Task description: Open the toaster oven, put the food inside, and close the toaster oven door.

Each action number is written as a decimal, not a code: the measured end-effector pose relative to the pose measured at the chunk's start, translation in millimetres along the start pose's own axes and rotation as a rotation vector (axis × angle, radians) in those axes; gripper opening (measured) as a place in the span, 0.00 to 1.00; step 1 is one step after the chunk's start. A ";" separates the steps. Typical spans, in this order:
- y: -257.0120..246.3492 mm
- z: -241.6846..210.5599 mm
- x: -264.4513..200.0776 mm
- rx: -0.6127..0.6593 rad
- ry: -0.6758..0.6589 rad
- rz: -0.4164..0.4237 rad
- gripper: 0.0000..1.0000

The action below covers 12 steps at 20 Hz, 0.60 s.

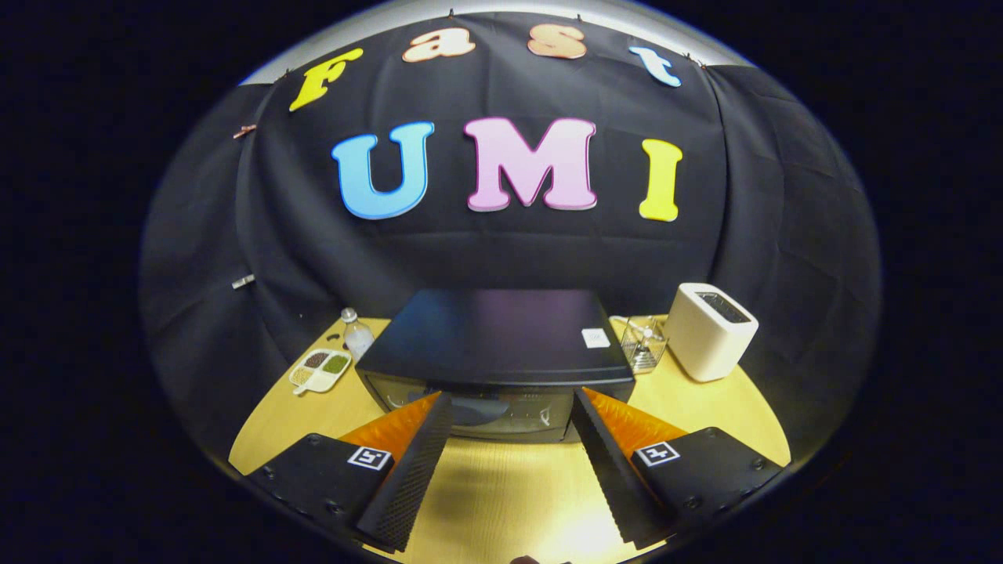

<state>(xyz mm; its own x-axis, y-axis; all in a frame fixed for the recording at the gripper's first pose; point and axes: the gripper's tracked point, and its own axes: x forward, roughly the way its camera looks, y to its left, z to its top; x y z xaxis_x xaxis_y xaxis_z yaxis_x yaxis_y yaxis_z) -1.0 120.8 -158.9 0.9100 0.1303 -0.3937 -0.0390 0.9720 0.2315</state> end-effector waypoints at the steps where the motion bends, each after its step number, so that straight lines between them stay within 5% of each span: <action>1: -8.5 14.4 -9.0 -0.002 -0.028 0.000 0.97; 12: -98.9 121.4 -100.5 -0.066 -0.292 -0.061 0.96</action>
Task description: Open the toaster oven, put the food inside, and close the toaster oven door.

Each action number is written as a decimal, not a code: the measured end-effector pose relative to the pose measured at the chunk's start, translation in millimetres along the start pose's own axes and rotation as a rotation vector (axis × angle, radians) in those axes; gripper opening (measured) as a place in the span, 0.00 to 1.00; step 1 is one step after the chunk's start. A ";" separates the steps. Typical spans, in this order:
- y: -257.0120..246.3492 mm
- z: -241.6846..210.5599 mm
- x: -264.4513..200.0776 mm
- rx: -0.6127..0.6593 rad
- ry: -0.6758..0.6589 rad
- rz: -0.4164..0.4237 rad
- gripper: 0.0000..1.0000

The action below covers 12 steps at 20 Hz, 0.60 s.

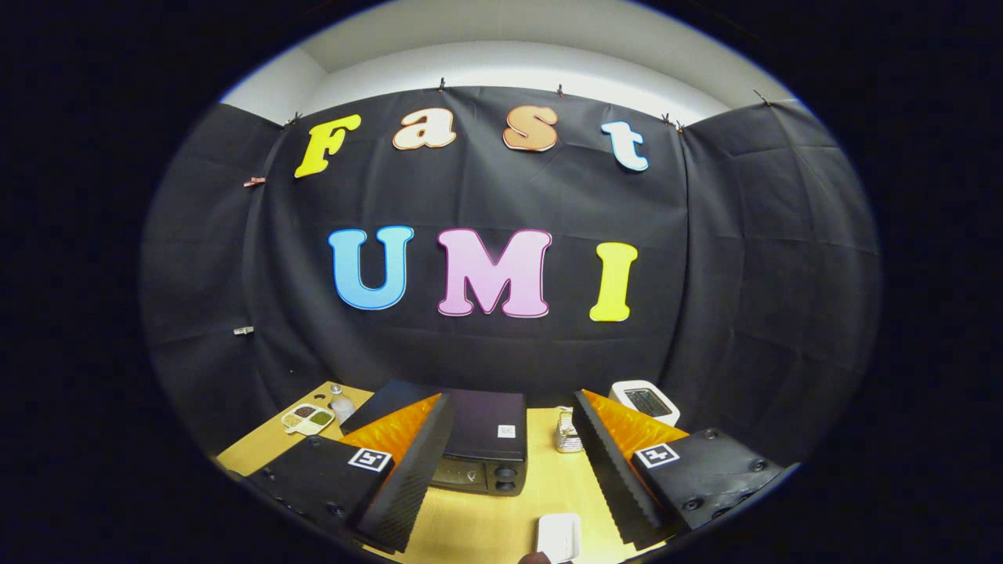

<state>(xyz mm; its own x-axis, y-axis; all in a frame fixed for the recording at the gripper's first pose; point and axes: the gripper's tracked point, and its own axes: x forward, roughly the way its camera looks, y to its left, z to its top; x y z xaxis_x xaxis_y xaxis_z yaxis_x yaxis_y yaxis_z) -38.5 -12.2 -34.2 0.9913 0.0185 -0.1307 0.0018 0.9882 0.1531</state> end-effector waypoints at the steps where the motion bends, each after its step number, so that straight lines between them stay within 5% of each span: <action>1: -3.4 4.4 -3.6 -0.002 -0.012 -0.003 0.96; 12: -45.5 9.9 -18.8 0.019 -0.039 -0.012 0.97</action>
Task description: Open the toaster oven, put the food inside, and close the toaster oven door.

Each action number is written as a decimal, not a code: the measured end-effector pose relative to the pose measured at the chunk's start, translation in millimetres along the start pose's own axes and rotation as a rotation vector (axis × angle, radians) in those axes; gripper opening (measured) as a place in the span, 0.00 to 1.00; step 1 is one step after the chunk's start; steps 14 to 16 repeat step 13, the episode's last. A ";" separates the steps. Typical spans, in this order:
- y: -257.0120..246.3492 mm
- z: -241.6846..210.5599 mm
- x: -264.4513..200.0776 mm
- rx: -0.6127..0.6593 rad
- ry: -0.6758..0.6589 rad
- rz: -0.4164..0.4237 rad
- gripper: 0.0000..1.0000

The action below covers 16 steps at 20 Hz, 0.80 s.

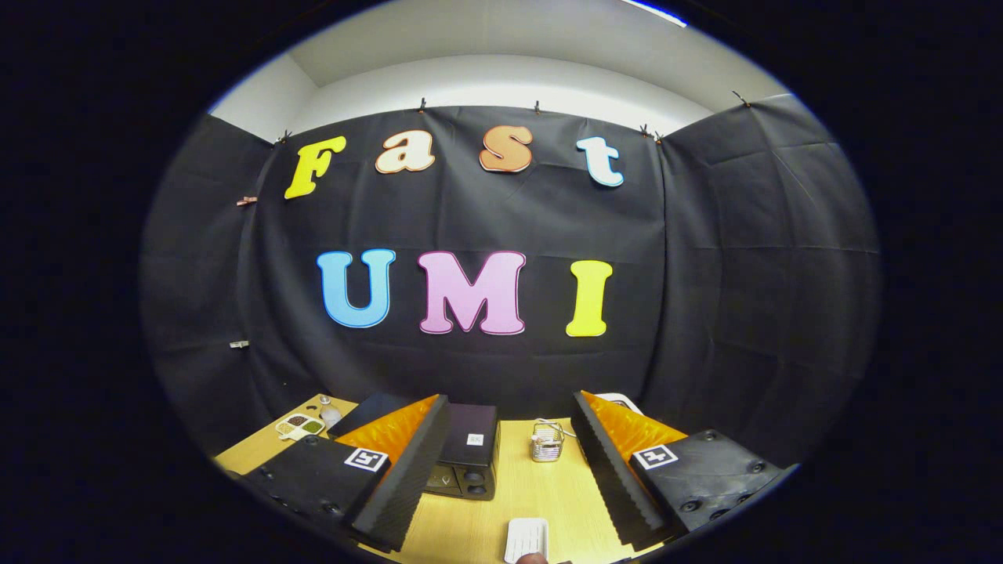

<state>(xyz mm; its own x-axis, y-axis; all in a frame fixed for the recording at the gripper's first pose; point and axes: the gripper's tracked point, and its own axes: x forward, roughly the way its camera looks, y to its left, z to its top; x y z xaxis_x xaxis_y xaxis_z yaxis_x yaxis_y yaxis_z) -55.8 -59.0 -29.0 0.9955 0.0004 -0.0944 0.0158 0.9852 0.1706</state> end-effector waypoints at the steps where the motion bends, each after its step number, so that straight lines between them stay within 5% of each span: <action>1: -4.3 -3.9 -2.9 -0.005 0.008 -0.002 0.97; 16: -59.5 -57.2 8.6 -0.009 0.064 -0.008 0.97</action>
